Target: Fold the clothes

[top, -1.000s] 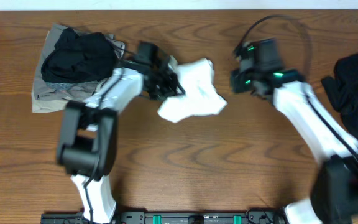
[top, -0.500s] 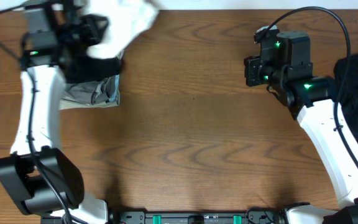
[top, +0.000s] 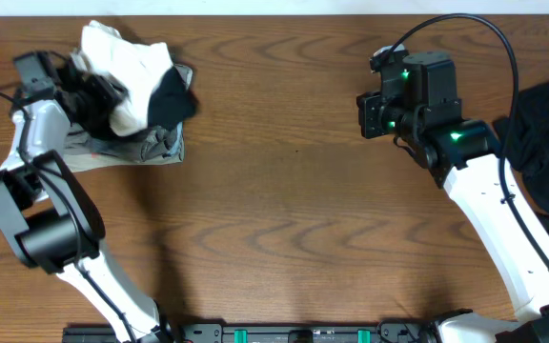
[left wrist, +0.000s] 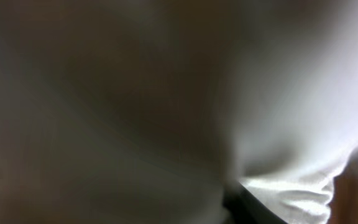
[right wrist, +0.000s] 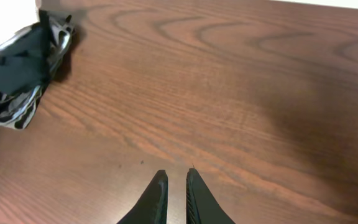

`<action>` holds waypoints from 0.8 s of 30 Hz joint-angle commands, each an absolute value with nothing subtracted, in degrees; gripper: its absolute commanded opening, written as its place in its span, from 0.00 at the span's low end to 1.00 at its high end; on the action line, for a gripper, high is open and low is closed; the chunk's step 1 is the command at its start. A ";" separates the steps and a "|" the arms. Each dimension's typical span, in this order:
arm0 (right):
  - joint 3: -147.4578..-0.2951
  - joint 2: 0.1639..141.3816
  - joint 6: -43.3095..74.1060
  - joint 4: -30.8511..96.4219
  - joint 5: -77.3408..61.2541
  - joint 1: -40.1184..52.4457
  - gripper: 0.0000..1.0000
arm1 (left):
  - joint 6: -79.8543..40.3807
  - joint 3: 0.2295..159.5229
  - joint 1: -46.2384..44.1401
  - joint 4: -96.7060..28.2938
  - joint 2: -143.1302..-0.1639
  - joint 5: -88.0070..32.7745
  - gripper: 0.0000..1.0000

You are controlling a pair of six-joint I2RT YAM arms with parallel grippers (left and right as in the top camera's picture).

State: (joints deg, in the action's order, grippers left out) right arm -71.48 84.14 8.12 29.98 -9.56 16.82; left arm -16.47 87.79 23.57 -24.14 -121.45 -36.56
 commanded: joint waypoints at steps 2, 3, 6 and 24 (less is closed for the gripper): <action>-71.57 84.31 9.41 30.92 -9.67 18.63 0.11 | -13.89 87.48 23.09 -29.56 -122.45 -39.03 0.41; -71.57 84.31 9.39 31.05 -9.65 18.85 0.11 | -13.56 87.50 23.24 -30.44 -121.75 -39.03 0.41; -71.57 84.31 9.39 31.09 -9.69 19.16 0.11 | -13.56 87.50 24.10 -32.38 -118.19 -38.96 0.59; -71.59 79.02 6.57 30.63 -10.92 18.13 0.18 | 11.38 87.53 23.31 -50.96 -76.60 -40.27 1.00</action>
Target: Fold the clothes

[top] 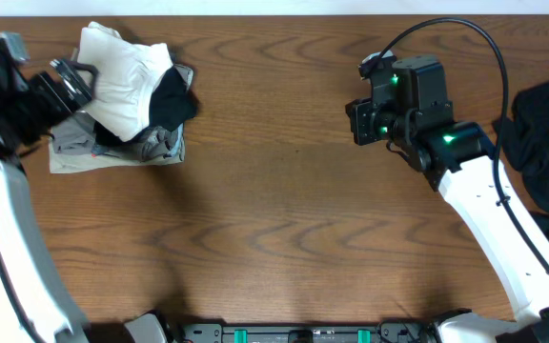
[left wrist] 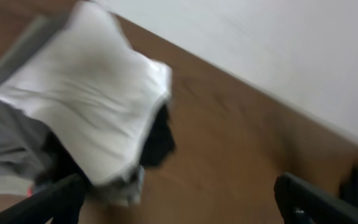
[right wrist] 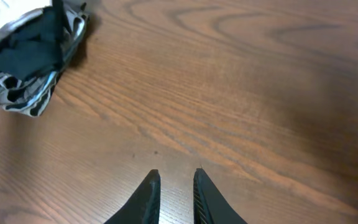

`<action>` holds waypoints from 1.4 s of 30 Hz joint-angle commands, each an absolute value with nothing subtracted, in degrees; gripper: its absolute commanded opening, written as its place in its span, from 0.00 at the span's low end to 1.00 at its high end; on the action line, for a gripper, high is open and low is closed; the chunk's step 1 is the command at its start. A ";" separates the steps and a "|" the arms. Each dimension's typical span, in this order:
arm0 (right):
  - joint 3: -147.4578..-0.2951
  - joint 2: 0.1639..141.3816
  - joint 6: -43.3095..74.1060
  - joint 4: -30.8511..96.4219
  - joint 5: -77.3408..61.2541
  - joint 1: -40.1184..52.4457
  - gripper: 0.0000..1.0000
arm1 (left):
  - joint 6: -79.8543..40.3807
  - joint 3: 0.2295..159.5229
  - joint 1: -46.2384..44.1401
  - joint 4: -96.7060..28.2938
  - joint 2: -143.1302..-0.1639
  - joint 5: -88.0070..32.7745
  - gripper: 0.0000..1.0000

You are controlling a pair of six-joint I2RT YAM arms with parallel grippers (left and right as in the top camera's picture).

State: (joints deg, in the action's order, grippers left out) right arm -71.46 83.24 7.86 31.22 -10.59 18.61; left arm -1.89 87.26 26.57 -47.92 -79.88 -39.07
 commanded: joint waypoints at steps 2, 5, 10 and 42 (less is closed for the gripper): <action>-71.59 75.22 6.59 30.48 -10.92 17.12 0.22 | 18.90 87.53 19.55 -55.18 -72.49 -39.27 0.99; -71.59 68.03 6.59 30.76 -10.92 15.18 0.29 | 22.02 87.50 13.54 -58.74 -65.87 -31.05 0.99; -71.57 57.06 6.59 33.93 -10.33 12.67 0.99 | 21.80 87.50 8.40 -60.18 -57.82 -22.85 0.98; -68.97 40.45 5.04 54.06 3.53 12.29 0.99 | 21.82 87.50 8.32 -61.06 -54.94 -23.05 0.98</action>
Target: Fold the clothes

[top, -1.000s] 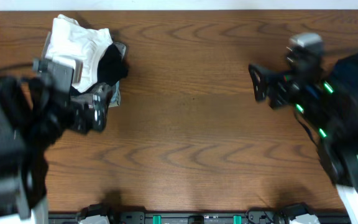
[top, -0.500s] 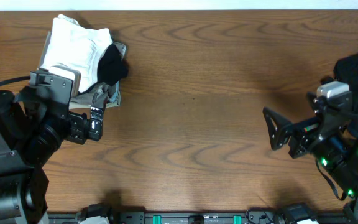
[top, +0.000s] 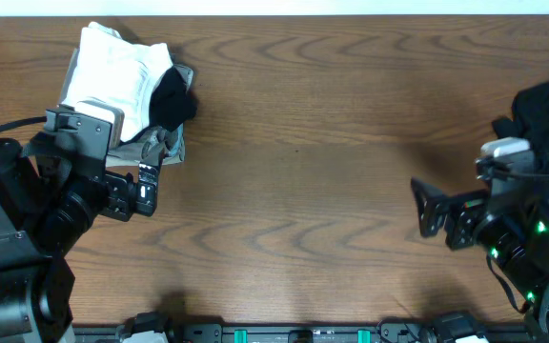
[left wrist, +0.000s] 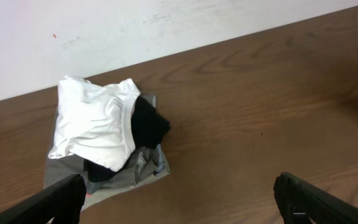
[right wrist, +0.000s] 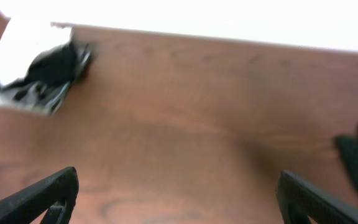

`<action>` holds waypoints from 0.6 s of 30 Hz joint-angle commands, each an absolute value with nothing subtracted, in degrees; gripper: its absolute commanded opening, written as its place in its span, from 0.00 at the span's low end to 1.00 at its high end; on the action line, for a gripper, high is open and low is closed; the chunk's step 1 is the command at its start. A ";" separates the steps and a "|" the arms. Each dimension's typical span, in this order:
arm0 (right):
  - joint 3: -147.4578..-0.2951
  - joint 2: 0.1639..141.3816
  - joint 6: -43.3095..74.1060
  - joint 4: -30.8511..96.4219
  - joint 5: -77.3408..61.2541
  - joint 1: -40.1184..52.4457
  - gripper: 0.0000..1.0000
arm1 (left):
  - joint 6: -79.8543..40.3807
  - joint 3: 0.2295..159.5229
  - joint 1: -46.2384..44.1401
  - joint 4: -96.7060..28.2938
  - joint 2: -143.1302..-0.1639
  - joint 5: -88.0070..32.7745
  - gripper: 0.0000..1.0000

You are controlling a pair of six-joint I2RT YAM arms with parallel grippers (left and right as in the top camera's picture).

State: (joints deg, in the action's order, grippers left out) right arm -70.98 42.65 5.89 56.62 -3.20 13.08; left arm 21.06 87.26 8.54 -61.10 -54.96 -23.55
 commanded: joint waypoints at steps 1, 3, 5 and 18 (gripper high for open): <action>-67.92 39.42 5.06 52.51 3.90 12.27 0.99 | 21.82 87.50 8.32 -61.06 -54.94 -23.05 0.98; -64.25 36.05 5.06 48.21 3.88 12.27 0.99 | 21.82 87.50 8.32 -61.06 -54.96 -23.05 0.98; -59.55 32.03 5.08 44.45 3.86 12.27 0.99 | 21.82 87.50 8.32 -61.06 -54.96 -23.05 0.98; -26.85 5.15 5.08 31.97 6.00 12.29 0.99 | 21.82 87.50 8.32 -61.06 -54.98 -23.05 0.98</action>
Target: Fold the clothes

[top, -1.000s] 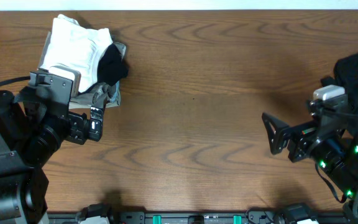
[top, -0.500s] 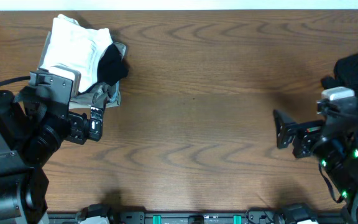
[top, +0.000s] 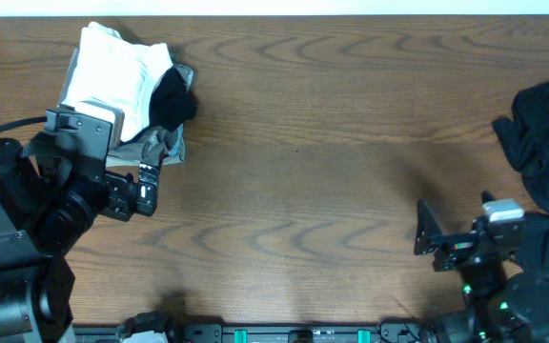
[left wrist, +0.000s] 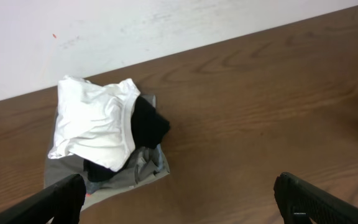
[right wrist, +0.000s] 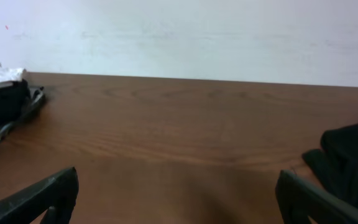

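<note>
A stack of clothes lies at the table's far left: a white garment (top: 112,71) on top, a black piece (top: 172,98) beside it, a grey garment (top: 151,148) beneath. The left wrist view shows the same white garment (left wrist: 95,121) and black piece (left wrist: 148,124). A loose heap of black clothes (top: 541,143) lies at the right edge. My left gripper (left wrist: 179,211) is open wide near the front left, well short of the stack. Low at the front right, my right gripper (right wrist: 179,205) is also open wide. Neither holds anything.
The wooden table (top: 303,124) runs bare between the stack and the black heap. A white wall (right wrist: 185,31) stands behind its far edge. A black rail (top: 303,333) runs along the near edge.
My right arm has dropped lower toward the near edge, and its camera now looks level across the table. The left arm and the clothes have not moved.
First my left wrist was pressed into the white garment at the stack, and my right gripper hovered nearly shut over the mid-right table. Then the left gripper was open beside the stack. Later both arms stood back near the front edge, open wide, the stack left as it lay.
</note>
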`<action>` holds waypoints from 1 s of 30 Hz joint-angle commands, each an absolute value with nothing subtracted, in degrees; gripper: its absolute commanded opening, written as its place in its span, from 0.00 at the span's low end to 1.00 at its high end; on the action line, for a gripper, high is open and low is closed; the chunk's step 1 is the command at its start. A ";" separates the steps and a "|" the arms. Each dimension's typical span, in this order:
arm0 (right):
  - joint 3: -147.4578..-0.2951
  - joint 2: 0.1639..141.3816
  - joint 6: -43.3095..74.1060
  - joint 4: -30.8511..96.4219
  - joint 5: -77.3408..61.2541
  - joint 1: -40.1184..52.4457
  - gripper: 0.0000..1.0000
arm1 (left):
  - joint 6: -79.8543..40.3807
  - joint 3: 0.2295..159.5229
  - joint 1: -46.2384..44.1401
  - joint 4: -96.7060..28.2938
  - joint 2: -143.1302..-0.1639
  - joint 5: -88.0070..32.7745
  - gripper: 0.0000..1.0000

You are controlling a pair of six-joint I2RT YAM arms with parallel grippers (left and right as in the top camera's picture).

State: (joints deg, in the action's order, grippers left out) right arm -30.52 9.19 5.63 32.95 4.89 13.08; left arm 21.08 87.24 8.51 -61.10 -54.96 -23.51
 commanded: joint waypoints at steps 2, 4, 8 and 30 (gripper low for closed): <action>-22.94 1.15 5.10 30.24 5.96 12.29 0.99 | 21.82 87.50 8.32 -61.06 -54.96 -23.05 0.98; -19.99 0.69 5.08 27.38 6.00 12.27 0.99 | 21.80 87.50 8.32 -61.06 -54.98 -23.05 0.98; -15.11 0.80 5.08 20.86 5.78 12.27 0.99 | 21.82 87.50 8.32 -61.06 -54.98 -23.07 0.98; -0.32 0.82 5.08 3.64 5.80 12.27 0.99 | 21.82 87.50 8.32 -61.06 -54.98 -23.05 0.98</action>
